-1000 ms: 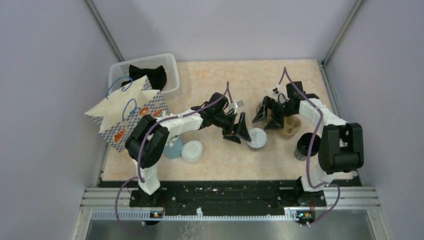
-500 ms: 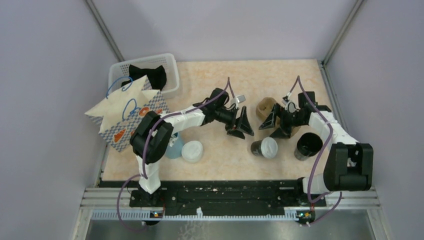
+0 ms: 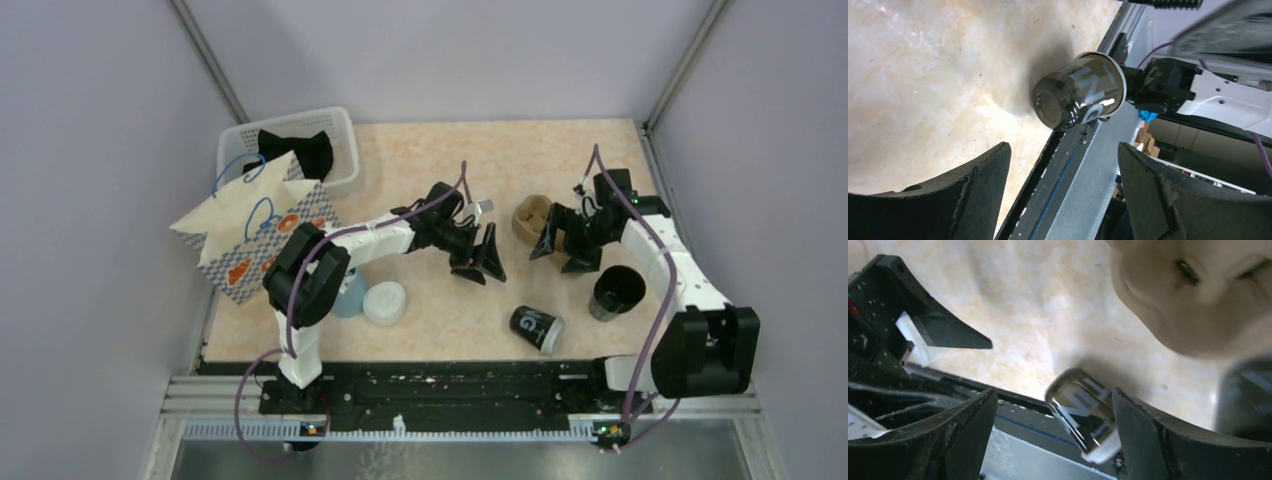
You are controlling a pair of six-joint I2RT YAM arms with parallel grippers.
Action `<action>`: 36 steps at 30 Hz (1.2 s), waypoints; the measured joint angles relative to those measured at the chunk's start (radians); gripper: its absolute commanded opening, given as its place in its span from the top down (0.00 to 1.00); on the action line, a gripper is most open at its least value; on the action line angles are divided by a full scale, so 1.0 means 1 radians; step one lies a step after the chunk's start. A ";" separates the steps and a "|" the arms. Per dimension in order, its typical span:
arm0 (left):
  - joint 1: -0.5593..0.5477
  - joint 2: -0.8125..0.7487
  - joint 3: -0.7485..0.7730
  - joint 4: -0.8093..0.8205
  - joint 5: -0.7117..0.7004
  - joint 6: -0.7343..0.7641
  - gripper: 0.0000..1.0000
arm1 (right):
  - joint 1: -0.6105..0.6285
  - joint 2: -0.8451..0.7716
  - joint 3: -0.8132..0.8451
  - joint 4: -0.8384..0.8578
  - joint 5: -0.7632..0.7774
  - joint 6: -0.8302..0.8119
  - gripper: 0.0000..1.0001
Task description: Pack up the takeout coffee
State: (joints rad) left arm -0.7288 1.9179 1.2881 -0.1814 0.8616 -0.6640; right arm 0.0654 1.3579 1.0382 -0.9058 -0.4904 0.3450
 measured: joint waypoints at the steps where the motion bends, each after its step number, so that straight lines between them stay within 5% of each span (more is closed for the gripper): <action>1: 0.000 0.000 0.001 -0.013 -0.010 0.014 0.16 | 0.008 -0.023 0.024 -0.039 0.058 -0.003 0.15; 6: -0.025 -0.001 0.001 -0.056 -0.039 0.045 0.18 | 0.060 -0.181 0.052 -0.225 0.177 0.034 0.16; 12: -0.122 0.000 0.000 -0.059 -0.032 0.042 0.22 | 0.134 -0.383 -0.092 -0.333 0.103 0.124 0.20; 19: -0.161 0.002 -0.074 0.010 -0.010 -0.010 0.28 | 0.253 -0.468 -0.322 -0.313 -0.015 0.241 0.25; 25: -0.154 0.002 -0.121 0.002 -0.035 -0.014 0.25 | 0.280 -0.507 -0.366 -0.270 -0.053 0.281 0.25; 36: -0.154 -0.026 -0.141 0.000 -0.036 -0.013 0.36 | 0.321 -0.472 -0.458 -0.112 -0.088 0.357 0.27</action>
State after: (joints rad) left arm -0.8833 1.8915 1.1473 -0.1818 0.8257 -0.6769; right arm 0.3862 0.8864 0.5800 -1.0176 -0.5781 0.7021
